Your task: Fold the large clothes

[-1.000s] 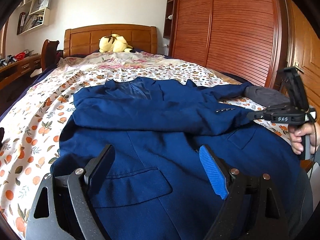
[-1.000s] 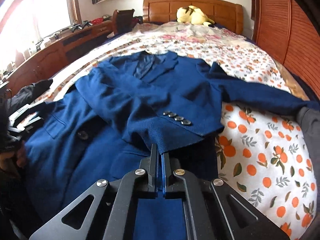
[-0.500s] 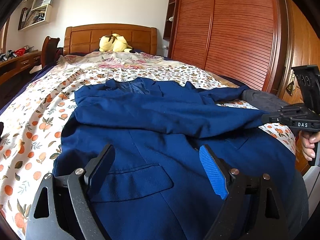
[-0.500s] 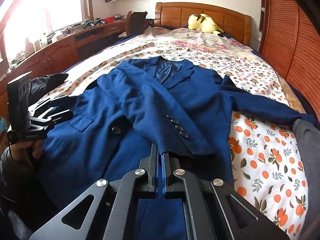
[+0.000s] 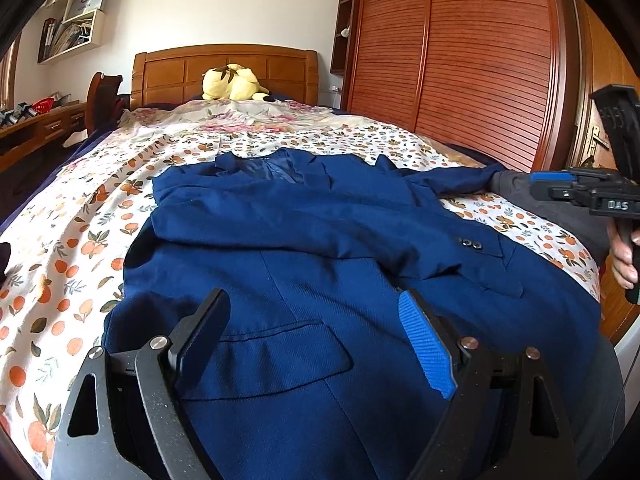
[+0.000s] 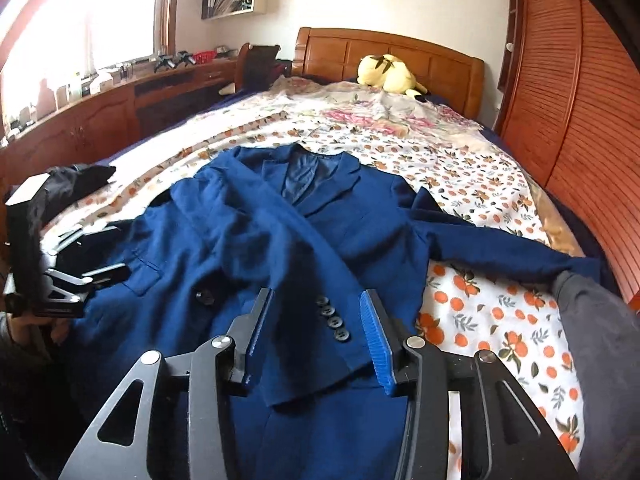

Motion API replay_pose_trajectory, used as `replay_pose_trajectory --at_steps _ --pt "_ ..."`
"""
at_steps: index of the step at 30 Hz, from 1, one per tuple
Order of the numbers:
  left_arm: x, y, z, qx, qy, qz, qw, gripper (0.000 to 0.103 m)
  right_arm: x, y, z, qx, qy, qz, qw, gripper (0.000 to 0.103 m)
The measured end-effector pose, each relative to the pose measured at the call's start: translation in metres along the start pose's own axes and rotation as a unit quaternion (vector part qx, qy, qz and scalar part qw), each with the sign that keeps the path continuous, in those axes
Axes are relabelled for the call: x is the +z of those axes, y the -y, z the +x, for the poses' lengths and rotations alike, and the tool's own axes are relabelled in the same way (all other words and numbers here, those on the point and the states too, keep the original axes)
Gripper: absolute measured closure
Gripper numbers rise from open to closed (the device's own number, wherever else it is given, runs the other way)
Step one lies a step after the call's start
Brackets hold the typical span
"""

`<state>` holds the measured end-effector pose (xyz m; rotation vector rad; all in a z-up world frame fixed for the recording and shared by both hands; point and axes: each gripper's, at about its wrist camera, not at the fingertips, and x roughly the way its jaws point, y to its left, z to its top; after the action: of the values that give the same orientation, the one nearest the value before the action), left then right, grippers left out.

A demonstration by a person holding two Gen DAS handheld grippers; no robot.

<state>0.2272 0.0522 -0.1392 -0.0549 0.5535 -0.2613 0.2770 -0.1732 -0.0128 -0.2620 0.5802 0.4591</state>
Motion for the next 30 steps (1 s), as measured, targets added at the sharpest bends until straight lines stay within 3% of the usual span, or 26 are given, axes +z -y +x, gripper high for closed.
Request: replay_pose_trajectory --at_steps 4,8,12,14,15,16,17,20,26,30 --pt "-0.002 0.0 0.002 0.002 -0.005 0.001 1.0 0.016 -0.005 0.009 0.039 -0.028 -0.044 0.001 0.999 0.057" --pt "-0.003 0.0 0.004 0.003 -0.006 0.001 1.0 0.016 -0.01 0.038 0.082 -0.044 -0.098 0.046 0.993 0.057" --pt "-0.004 0.001 0.004 0.007 -0.007 0.003 0.9999 0.016 -0.012 0.055 0.113 -0.033 -0.138 0.069 0.987 0.058" --pt "-0.004 0.001 0.004 0.007 -0.008 0.002 0.9999 0.016 -0.011 0.055 0.118 -0.019 -0.143 0.07 0.987 0.074" --pt "-0.004 0.001 0.005 0.005 -0.008 0.002 1.0 0.016 -0.012 0.052 0.119 -0.014 -0.144 0.062 0.988 0.08" --pt "-0.004 0.0 0.005 0.005 -0.009 0.001 0.9999 0.016 -0.011 0.05 0.12 -0.011 -0.141 0.055 0.988 0.095" --pt "-0.004 0.0 0.006 0.004 -0.01 0.0 0.9999 0.016 -0.011 0.049 0.118 -0.018 -0.133 0.05 0.99 0.097" --pt "-0.004 0.001 0.007 0.003 -0.013 0.001 0.9999 0.016 -0.013 0.045 0.108 -0.028 -0.11 0.045 0.993 0.1" --pt "-0.005 0.006 0.009 0.011 -0.015 0.012 0.9998 0.016 -0.01 0.055 0.098 -0.094 -0.06 0.052 0.992 0.1" --pt "-0.006 0.004 0.006 0.011 -0.009 0.009 0.9999 0.016 -0.006 0.055 0.104 -0.092 -0.058 0.064 0.992 0.1"
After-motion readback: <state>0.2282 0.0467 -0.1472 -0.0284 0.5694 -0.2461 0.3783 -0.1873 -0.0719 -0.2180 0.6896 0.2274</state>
